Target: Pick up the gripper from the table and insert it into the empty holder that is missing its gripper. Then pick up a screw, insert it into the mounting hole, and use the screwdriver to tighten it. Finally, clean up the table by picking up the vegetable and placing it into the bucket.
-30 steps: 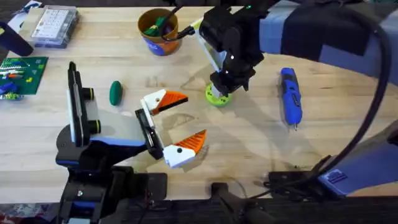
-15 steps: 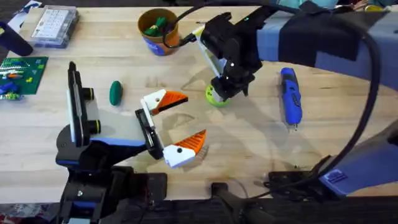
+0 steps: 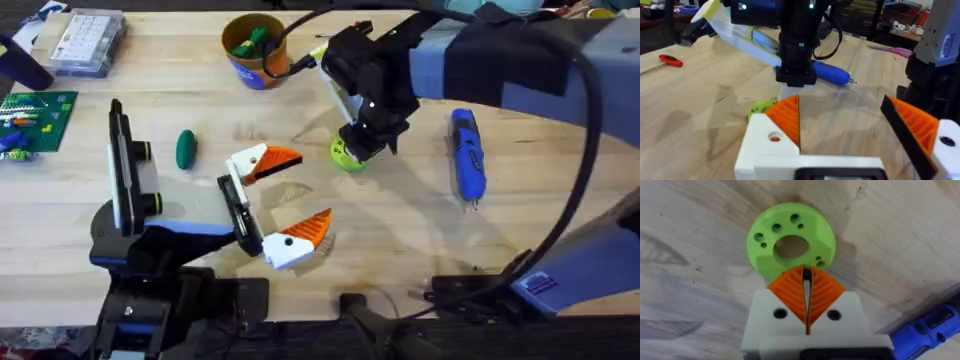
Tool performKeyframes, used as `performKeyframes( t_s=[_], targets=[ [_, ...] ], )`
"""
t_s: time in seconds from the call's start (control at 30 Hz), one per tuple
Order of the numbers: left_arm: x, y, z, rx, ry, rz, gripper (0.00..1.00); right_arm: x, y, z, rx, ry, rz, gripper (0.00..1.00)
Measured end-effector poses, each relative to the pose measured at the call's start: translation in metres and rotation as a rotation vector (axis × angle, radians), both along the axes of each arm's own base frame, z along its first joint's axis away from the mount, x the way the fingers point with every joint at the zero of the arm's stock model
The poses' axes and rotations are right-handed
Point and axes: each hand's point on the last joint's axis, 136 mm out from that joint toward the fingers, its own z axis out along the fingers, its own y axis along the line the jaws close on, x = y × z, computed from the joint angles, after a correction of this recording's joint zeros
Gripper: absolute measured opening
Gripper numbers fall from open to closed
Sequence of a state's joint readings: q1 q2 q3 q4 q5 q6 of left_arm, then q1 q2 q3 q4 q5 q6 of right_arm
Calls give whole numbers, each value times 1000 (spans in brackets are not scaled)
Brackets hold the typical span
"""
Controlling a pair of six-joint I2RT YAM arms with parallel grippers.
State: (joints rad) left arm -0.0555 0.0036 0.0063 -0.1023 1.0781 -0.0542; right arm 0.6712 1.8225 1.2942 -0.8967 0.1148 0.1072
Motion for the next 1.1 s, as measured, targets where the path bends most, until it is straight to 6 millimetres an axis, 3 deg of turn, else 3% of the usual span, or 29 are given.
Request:
performKeyframes(
  t_s=[0.6,0.8,1.1],
  targets=[
    [0,0,0,0,0,0,986,-4,-2,6,0,5,8,7],
    [0,0,0,0,0,0,986,-10,-7,42,41,-42,9,7],
    [0,0,0,0,0,0,986,-4,-2,114,120,-147,32,7]
  ],
)
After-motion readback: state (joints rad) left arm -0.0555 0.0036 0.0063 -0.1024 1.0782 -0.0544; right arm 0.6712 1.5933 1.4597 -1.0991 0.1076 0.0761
